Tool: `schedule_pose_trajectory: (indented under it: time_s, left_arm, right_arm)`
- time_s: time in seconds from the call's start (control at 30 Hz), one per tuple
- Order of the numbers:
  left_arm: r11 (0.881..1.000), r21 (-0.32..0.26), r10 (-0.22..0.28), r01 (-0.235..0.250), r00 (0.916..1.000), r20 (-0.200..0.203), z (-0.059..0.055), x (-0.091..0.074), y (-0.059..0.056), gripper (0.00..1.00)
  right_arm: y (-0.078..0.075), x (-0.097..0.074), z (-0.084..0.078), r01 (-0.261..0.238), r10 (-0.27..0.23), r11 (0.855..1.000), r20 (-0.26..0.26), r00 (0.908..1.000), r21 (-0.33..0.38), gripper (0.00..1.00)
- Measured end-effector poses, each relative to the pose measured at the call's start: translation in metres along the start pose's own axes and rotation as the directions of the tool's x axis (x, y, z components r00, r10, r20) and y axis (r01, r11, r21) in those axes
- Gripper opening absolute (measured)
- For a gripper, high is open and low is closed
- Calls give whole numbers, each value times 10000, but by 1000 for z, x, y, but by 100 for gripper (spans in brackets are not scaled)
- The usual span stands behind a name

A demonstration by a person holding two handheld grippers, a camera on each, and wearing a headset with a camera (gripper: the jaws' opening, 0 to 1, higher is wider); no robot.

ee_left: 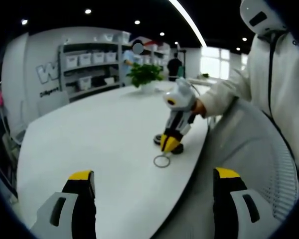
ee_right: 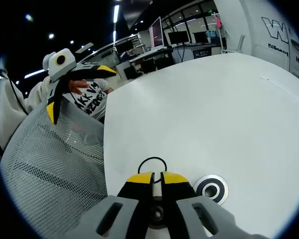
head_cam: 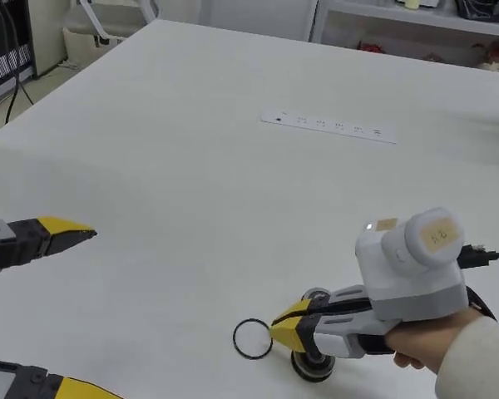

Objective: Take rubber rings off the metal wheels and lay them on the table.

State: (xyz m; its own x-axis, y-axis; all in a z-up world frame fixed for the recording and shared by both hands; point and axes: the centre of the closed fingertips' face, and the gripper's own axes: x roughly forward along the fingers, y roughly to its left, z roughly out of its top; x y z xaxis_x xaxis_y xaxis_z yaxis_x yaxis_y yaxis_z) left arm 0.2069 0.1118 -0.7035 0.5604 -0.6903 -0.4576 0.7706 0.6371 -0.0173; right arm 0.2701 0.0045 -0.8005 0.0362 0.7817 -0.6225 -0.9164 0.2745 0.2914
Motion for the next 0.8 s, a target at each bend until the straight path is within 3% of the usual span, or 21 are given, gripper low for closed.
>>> schedule_pose_trajectory:
  time_s: [0.37, 0.8]
  left_arm:
    - [9999, 109, -66, 66, 10000, -42, 4, 2, 2, 100]
    - [9997, 217, -130, 128, 9999, 57, 13, 5, 3, 99]
  right_arm:
    - [-1, -12, 6, 89, -89, 10000, 289, 9995, 6, 4]
    - [2, -40, 27, 84, -103, 9998, 1175, 9930, 162, 6]
